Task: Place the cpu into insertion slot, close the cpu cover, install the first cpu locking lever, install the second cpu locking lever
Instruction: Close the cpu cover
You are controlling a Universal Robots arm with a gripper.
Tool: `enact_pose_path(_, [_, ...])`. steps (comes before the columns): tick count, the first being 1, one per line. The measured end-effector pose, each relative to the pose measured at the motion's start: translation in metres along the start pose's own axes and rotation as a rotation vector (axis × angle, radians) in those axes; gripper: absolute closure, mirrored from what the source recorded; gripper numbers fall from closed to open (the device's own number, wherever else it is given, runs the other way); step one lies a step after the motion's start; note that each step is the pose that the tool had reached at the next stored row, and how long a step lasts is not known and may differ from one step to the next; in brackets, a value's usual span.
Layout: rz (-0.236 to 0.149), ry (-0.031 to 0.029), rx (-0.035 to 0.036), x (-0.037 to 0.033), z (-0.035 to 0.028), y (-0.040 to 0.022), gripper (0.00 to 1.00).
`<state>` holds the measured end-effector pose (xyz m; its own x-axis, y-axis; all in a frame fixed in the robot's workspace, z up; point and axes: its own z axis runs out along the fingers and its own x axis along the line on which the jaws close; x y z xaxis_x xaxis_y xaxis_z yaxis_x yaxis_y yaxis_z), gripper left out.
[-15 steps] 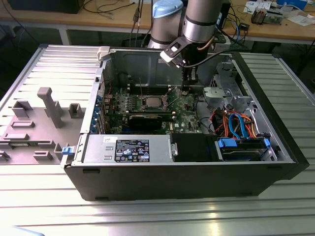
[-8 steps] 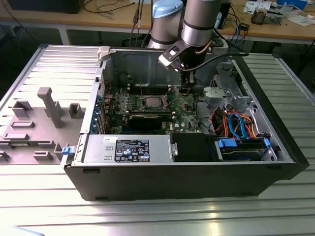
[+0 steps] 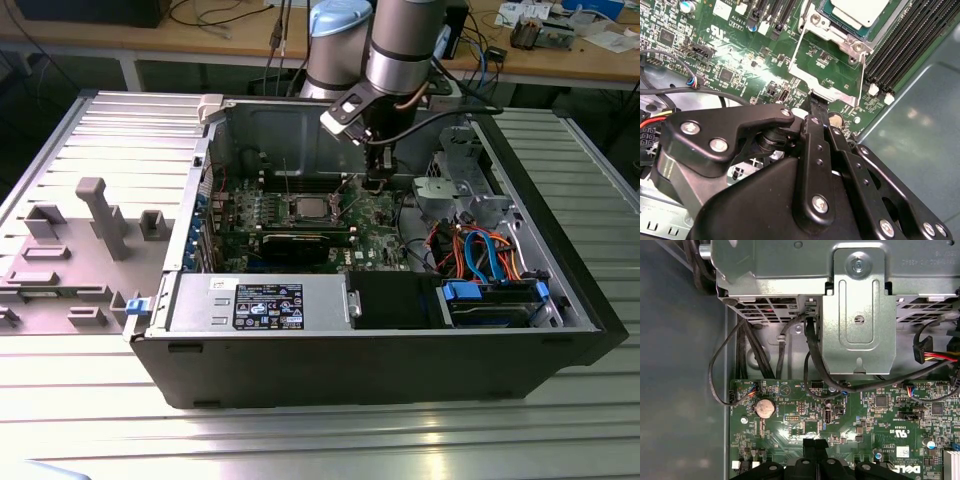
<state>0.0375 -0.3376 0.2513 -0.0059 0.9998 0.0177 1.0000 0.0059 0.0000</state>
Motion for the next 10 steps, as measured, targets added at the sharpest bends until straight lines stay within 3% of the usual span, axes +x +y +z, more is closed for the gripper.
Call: enact_pose_path(10, [0.000,0.0000,0.0000,0.0000,0.0000,-0.0025,0.89])
